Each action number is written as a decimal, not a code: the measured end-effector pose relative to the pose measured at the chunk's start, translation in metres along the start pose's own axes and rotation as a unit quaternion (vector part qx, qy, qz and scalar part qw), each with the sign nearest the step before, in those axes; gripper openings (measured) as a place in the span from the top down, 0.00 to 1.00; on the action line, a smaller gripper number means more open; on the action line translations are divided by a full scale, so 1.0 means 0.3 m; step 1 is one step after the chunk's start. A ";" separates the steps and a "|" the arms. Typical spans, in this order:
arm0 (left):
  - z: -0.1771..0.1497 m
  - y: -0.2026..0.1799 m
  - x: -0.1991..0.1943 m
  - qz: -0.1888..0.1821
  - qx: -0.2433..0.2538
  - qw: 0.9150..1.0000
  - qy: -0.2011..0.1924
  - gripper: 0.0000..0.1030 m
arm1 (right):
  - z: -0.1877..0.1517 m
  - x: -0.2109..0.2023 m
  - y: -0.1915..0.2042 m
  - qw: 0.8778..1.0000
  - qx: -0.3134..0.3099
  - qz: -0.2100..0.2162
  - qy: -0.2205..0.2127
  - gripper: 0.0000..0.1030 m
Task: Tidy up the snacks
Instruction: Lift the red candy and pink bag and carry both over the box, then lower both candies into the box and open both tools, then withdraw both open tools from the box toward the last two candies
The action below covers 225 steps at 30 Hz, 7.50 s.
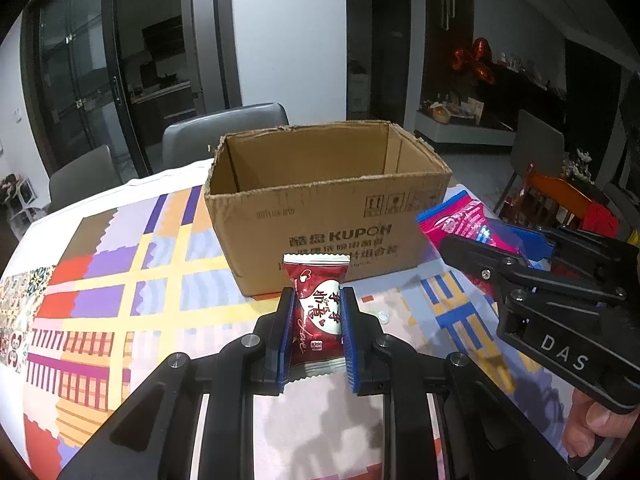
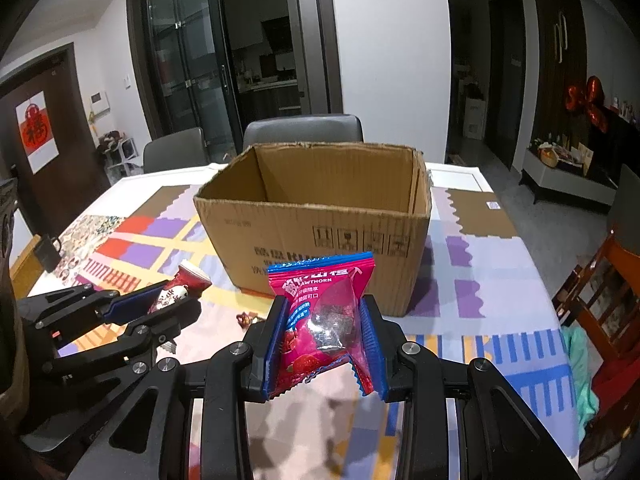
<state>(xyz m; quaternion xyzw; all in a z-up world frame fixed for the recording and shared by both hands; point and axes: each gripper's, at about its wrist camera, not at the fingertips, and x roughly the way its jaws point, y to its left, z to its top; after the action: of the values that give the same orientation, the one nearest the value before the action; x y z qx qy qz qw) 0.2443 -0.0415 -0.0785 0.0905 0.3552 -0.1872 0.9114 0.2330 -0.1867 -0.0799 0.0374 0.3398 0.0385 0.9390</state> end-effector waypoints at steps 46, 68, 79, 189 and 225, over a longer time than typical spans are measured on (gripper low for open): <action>0.249 0.081 0.018 0.014 -0.008 0.999 -0.049 0.78 | 0.258 -0.009 -0.029 0.998 0.000 -0.006 -0.058 0.64; 0.332 0.107 0.105 0.016 -0.011 0.998 -0.052 0.78 | 0.357 0.078 -0.051 0.998 0.007 -0.009 -0.068 0.64; 0.367 0.127 0.158 0.020 -0.013 0.999 -0.049 0.78 | 0.363 0.111 -0.057 0.998 0.008 -0.009 -0.064 0.64; 0.011 0.097 -0.006 0.063 -0.022 0.997 -0.036 0.23 | 0.054 0.032 0.014 0.998 -0.004 -0.048 -0.034 0.26; -0.121 0.096 0.197 0.036 -0.010 0.999 0.017 0.21 | -0.144 0.208 -0.009 0.997 -0.034 -0.057 0.028 0.20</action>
<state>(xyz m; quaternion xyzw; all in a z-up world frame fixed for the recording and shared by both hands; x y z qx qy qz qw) 0.2737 -0.0208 -0.1445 0.0972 0.3691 -0.1494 0.9121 0.2533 -0.1814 -0.1529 -0.0153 0.3660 -0.0023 0.9305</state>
